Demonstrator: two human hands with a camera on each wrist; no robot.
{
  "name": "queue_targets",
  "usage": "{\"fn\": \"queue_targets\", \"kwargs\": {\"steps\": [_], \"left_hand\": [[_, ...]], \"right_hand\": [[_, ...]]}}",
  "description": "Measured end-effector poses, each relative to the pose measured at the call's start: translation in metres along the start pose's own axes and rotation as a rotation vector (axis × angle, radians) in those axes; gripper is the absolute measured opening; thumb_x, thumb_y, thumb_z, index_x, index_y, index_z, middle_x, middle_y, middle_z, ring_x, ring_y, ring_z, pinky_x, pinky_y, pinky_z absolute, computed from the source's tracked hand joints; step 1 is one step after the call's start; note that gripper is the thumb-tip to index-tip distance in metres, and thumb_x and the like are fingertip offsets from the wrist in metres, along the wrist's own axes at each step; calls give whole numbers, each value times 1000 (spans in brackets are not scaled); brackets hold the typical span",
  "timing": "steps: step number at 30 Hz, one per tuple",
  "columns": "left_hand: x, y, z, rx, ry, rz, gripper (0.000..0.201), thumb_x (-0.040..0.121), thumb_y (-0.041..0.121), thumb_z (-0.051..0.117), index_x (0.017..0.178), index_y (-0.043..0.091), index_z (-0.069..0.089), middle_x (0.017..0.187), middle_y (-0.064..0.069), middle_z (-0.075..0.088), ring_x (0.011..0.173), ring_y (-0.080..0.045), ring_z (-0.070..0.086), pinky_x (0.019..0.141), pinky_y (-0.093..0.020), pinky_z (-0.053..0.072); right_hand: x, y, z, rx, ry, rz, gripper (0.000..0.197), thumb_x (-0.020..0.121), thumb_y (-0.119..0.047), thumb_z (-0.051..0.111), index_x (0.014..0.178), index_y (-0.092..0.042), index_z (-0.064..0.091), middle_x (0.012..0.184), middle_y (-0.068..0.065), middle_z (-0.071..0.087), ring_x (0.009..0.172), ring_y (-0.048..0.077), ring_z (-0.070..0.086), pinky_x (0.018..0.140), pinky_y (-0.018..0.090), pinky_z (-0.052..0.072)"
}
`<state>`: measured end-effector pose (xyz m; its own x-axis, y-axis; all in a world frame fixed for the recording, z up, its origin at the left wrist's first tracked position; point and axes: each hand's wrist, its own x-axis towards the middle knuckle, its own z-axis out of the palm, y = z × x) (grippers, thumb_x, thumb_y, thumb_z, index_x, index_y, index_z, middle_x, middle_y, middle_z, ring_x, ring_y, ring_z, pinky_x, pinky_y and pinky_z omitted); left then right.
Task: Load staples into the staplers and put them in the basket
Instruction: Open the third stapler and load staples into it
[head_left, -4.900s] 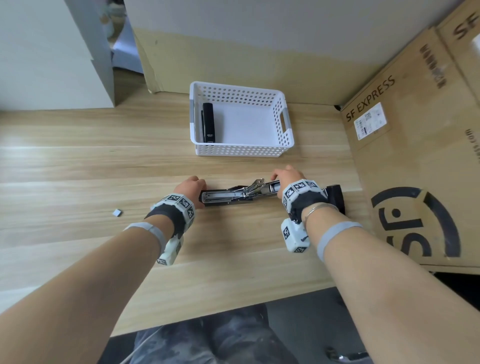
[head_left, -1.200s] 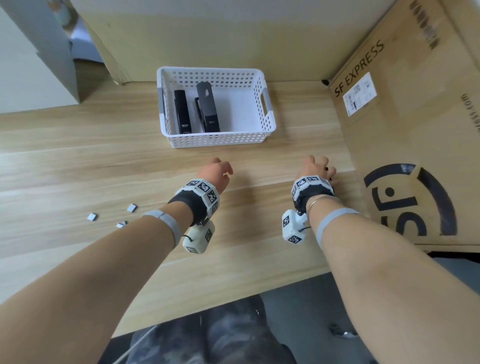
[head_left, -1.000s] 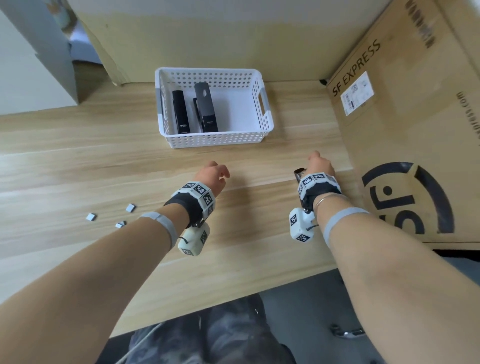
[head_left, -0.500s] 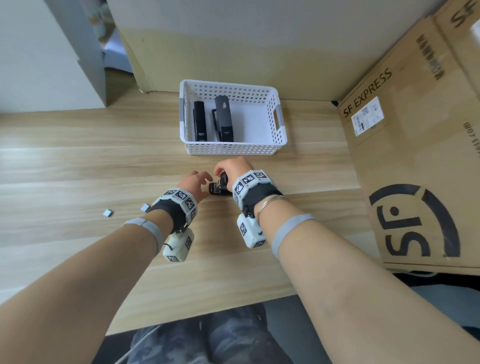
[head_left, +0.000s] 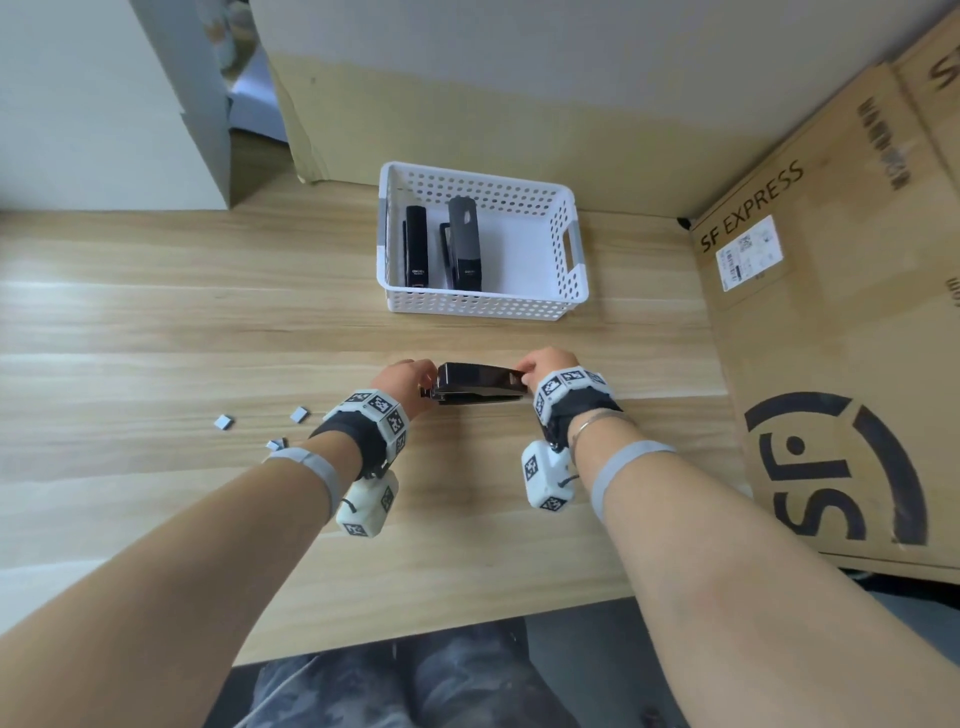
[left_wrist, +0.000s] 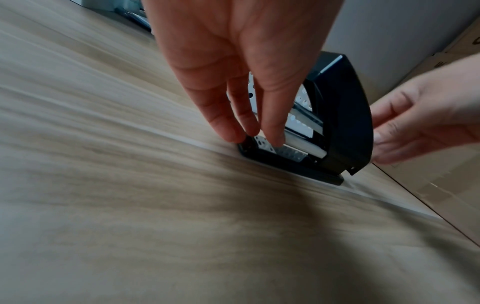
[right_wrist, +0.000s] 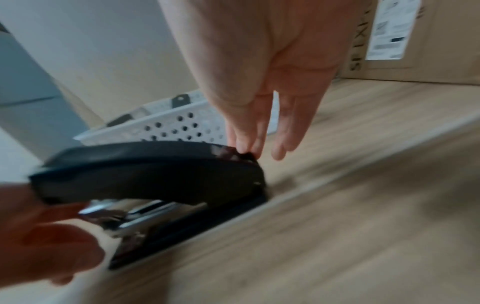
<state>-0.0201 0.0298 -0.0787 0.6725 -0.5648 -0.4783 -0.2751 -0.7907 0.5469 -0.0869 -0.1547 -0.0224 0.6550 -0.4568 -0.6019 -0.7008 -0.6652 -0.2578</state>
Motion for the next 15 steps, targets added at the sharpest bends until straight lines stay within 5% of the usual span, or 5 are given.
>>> {"fn": "queue_targets", "kwargs": {"steps": [3, 7, 12, 15], "left_hand": [[2, 1, 2, -9, 23, 7, 28, 81, 16, 66, 106, 7, 58, 113, -12, 62, 98, -29, 60, 87, -34, 46], [5, 0, 3, -17, 52, 25, 25, 79, 15, 67, 102, 5, 59, 109, -14, 62, 94, -31, 61, 85, -36, 47], [6, 0, 1, -25, 62, 41, 24, 79, 15, 67, 99, 4, 60, 108, -14, 62, 94, -31, 61, 84, -35, 48], [7, -1, 1, -15, 56, 47, 25, 79, 16, 68, 100, 4, 60, 108, -15, 62, 94, -31, 61, 85, -35, 49]], "right_hand": [[7, 15, 6, 137, 9, 45, 29, 89, -9, 63, 118, -13, 68, 120, 8, 68, 111, 22, 64, 94, 18, 43], [13, 19, 9, 237, 14, 46, 27, 85, -3, 66, 110, -7, 71, 111, 14, 71, 91, 21, 66, 94, 27, 51], [20, 22, 2, 273, -23, 66, 24, 82, 4, 67, 105, -3, 72, 102, 18, 72, 72, 18, 63, 72, 19, 46], [21, 20, 1, 261, -15, 75, 23, 79, 5, 69, 101, -1, 73, 99, 19, 73, 76, 23, 66, 76, 21, 50]]}}
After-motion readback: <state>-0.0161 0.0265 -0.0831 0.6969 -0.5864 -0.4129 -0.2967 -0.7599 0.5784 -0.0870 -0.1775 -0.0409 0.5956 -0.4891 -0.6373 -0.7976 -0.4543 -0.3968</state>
